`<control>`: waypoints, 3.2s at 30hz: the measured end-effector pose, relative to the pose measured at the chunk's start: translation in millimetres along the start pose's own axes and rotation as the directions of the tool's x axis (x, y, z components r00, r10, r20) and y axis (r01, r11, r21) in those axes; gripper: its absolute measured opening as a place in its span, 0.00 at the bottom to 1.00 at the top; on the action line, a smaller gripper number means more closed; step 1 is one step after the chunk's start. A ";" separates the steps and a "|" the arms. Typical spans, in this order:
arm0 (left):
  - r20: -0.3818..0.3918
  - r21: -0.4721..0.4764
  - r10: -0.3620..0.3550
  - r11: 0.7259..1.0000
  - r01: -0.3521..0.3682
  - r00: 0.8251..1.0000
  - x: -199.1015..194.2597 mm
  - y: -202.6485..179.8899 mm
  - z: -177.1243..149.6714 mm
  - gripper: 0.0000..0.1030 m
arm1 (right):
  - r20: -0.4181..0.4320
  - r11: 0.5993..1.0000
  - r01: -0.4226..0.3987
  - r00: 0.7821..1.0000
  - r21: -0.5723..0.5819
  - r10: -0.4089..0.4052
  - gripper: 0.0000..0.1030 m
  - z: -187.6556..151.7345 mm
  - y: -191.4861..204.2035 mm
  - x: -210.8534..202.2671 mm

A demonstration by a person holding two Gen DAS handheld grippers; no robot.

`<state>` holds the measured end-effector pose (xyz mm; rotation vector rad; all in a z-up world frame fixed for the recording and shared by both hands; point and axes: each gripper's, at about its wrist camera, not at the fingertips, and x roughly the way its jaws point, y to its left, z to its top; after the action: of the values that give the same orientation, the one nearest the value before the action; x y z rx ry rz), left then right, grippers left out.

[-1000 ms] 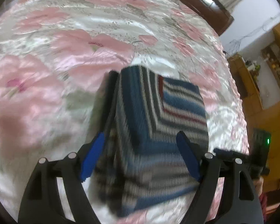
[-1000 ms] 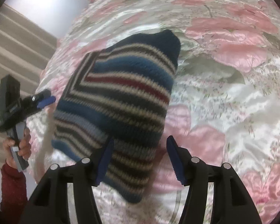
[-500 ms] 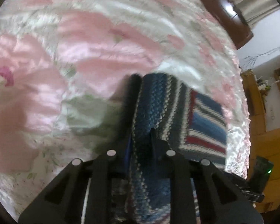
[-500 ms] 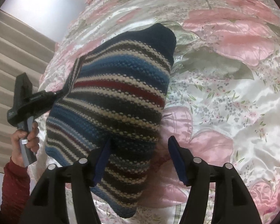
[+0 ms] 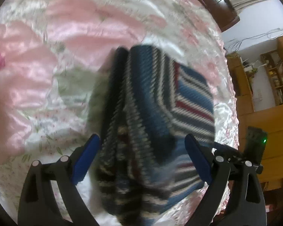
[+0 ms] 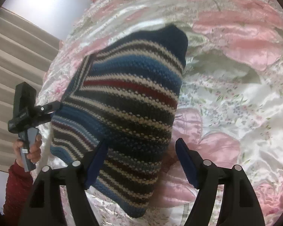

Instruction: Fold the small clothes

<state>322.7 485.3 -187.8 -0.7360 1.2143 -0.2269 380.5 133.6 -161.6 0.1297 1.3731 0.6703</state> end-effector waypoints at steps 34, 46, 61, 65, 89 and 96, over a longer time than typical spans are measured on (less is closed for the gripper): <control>-0.112 0.121 -0.209 0.968 0.222 0.972 58.6 -94.6 -53.0 0.46 | 0.085 0.988 -0.151 0.985 -0.017 0.151 0.46 -36.6 -30.0 -70.3; -0.109 0.278 -0.190 0.936 0.213 0.976 87.4 -221.1 -131.1 0.47 | 0.146 0.996 -0.085 0.986 -0.010 0.085 0.46 -121.5 -94.8 -172.5; -0.116 0.274 -0.107 0.952 0.135 0.987 179.5 -224.0 -205.2 0.51 | 0.148 0.989 -0.106 0.985 0.099 0.091 0.50 -198.8 -183.0 -134.5; -0.089 0.279 -0.100 0.953 0.121 0.991 182.4 -220.3 -214.8 0.55 | 0.135 0.981 -0.134 0.984 0.138 0.115 0.61 -202.2 -190.9 -122.2; 0.045 0.285 0.128 0.949 -0.136 0.991 113.3 -195.4 -305.8 0.60 | 0.089 0.976 0.012 0.995 0.218 -0.032 0.24 -300.5 -164.5 -142.7; 0.049 0.286 0.148 0.945 -0.156 0.988 116.5 -188.2 -306.0 0.64 | 0.103 0.965 0.015 0.994 0.263 -0.043 0.28 -301.9 -168.0 -136.3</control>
<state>128.2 162.1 -207.0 -0.3875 1.1747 -0.2590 154.8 -160.0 -188.8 0.3516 1.3512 0.4481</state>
